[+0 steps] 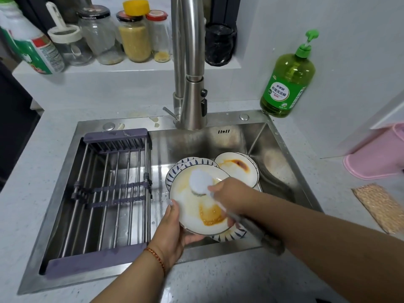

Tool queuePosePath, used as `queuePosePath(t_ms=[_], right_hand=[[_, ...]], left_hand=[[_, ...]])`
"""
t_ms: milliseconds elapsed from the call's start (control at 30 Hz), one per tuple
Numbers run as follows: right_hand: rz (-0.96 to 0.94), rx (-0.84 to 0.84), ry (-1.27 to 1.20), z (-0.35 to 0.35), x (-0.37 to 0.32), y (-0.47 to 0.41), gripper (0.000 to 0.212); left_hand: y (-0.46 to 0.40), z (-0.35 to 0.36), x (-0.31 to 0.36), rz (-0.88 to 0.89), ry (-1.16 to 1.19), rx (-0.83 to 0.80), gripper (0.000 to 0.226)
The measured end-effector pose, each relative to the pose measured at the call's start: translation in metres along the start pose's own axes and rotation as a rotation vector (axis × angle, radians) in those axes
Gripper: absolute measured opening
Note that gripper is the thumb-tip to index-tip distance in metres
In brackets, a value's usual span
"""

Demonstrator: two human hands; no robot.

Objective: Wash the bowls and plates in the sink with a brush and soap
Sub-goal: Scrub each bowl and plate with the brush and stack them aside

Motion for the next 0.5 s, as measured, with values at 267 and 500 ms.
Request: queuePosePath(t_ms=[267, 500], right_hand=[[0.007, -0.139, 0.211, 0.024, 0.021, 0.034, 0.036], [-0.019, 0.029, -0.048, 0.004, -0.004, -0.016, 0.026]], left_hand=[[-0.003, -0.004, -0.003, -0.03, 0.018, 0.018, 0.065], [-0.001, -0.001, -0.002, -0.001, -0.063, 0.006, 0.066]])
Point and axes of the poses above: each hand's wrist, its own y-axis away from the middle knuckle, its own z-axis out of the palm, x = y × z, the point moved 10 cm from there along -y, towards the middle knuckle, and after that the axes turned 14 degrees about -y, right-handed, at the moved point
